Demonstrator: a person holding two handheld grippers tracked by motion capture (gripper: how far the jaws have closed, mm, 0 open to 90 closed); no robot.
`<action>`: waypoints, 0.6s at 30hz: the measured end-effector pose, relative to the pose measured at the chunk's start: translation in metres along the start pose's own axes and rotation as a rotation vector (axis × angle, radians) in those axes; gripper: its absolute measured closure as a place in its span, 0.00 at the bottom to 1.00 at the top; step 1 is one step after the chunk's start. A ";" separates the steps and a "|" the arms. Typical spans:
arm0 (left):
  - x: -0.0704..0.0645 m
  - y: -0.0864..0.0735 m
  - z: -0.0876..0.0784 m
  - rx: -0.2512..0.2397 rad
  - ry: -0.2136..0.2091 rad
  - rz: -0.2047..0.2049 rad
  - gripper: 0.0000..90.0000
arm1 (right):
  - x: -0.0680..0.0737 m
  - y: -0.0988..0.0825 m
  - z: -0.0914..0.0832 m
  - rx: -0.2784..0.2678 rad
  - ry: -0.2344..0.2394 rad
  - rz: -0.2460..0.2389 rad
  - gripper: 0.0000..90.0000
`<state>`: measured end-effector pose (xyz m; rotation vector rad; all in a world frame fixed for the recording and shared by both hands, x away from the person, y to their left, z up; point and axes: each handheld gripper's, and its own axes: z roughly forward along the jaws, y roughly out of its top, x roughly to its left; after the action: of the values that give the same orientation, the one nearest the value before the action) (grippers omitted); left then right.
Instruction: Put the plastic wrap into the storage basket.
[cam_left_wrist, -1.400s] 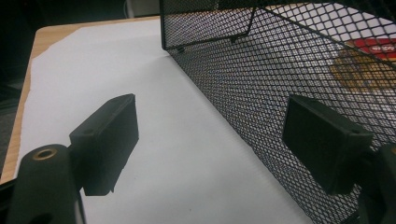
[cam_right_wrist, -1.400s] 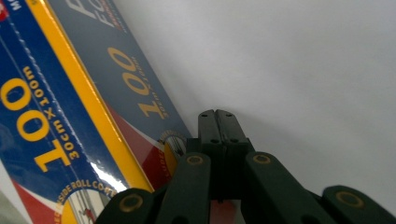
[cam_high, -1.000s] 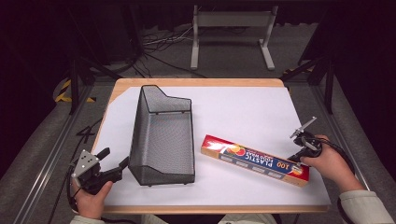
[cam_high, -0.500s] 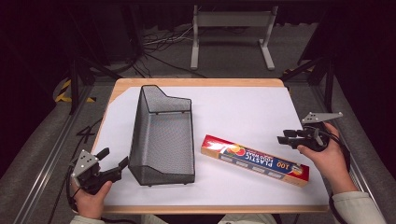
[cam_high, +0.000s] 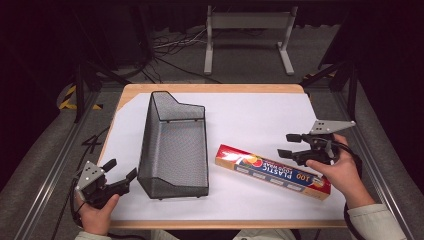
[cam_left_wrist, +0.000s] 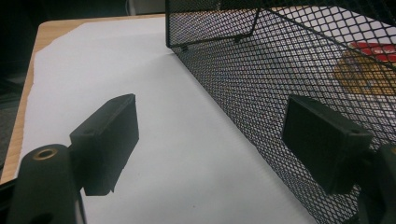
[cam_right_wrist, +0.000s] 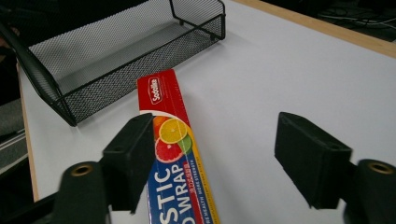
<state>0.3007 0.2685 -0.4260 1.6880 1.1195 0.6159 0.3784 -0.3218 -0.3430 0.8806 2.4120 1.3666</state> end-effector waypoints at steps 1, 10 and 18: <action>0.000 0.000 -0.001 0.000 0.001 0.002 0.22 | 0.002 0.000 0.003 0.005 -0.001 -0.007 0.27; 0.002 -0.002 -0.005 -0.004 0.012 -0.018 0.22 | 0.015 -0.002 0.028 0.124 -0.001 -0.059 0.22; 0.002 -0.003 -0.006 -0.004 0.014 -0.018 0.23 | 0.018 -0.014 0.046 0.251 0.029 -0.126 0.19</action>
<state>0.2957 0.2728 -0.4265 1.6708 1.1423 0.6190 0.3802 -0.2838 -0.3785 0.7519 2.6519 1.0557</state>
